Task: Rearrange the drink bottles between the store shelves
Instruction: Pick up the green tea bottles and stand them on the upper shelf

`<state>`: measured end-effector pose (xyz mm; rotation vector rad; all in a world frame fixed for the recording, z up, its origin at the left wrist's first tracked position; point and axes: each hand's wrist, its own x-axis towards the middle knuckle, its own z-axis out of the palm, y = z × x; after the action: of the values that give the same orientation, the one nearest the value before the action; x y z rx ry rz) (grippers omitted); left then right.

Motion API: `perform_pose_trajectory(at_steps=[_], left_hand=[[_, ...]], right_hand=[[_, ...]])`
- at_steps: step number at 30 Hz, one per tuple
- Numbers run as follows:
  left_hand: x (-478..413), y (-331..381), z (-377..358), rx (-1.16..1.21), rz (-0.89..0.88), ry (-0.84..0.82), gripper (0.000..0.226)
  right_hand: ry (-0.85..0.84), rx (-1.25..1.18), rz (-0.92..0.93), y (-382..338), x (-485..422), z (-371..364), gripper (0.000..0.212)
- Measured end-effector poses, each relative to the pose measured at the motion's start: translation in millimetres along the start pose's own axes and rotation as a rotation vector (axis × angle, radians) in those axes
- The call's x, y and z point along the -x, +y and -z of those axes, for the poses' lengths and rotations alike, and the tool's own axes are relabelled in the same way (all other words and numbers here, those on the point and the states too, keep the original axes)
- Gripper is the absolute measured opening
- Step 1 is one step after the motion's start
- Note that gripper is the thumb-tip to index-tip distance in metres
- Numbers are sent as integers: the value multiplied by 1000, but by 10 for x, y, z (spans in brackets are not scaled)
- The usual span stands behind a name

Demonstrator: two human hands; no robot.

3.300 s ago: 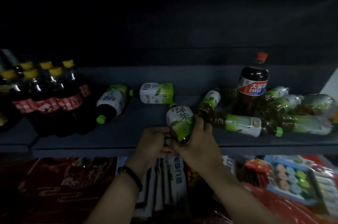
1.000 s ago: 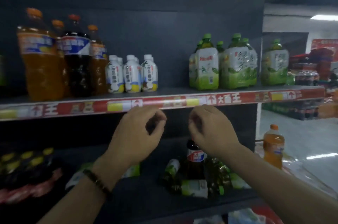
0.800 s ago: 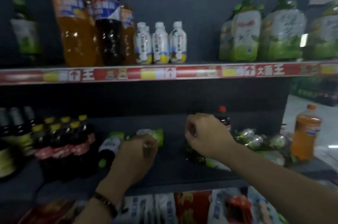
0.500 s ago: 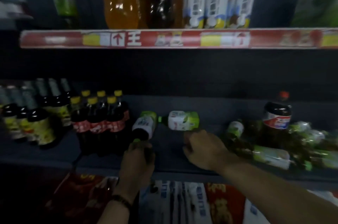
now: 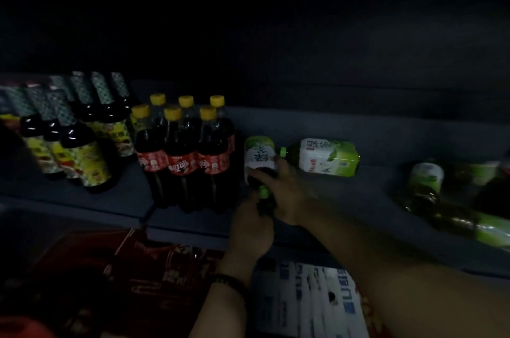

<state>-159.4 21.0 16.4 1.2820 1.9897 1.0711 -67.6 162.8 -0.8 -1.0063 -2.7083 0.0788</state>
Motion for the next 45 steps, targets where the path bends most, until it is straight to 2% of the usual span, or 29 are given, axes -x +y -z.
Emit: perform_pose_trajectory(at_steps=[2,4,5,7,9,11,15,17,19,22,24,26,28,30,33,36,40,43,45], left_hand=[[-20,15,10,-17,-7,-22,46],[-36,16,42,2,22,-3,42],[-31,27,66,27,36,24,39],[-39,22,81,76,42,66,36],[-20,47,90,102,43,73,34],[13,61,92,112,56,69,35],[100,58,34,75,40,88,31],[131,42,1,28,38,120,35],[171,50,-26,-9,71,142,51],[291,101,-76,19,114,173,89],[399,159,-139,55,66,195,117],[491,214,-212,50,-36,196,129],[559,233,-261,104,-144,138,119],[750,334,-289,230,-187,7,104],[1080,573,-385,373,-210,-133,92],[1396,931,-497,390,-229,-186,79],[1783,1621,-590,517,-227,-249,73],[2101,2316,-547,613,-264,-270,46],[2259,2817,-449,675,-317,-260,41]], right_hand=[[88,-60,30,53,31,-53,89],[126,-48,82,71,76,-78,74],[134,-38,103,71,108,-107,70],[226,-18,63,21,129,-166,75],[224,14,69,-7,161,-220,76],[151,61,62,-17,182,-165,67],[175,95,145,-2,312,71,58],[172,54,198,43,454,166,46],[235,-27,201,39,634,333,33],[339,-108,226,-14,889,778,27],[295,-87,265,-69,1043,1154,30],[192,-68,290,-134,1180,1517,30],[79,-73,256,-224,1320,1858,27],[-37,-40,204,-298,1483,2157,25],[-75,-8,140,-327,1734,2489,25],[54,-53,59,-265,2117,2841,30],[273,-247,-72,-93,2722,3315,31],[447,-317,-124,34,3165,3670,24],[583,-271,-104,130,3425,3929,30]])
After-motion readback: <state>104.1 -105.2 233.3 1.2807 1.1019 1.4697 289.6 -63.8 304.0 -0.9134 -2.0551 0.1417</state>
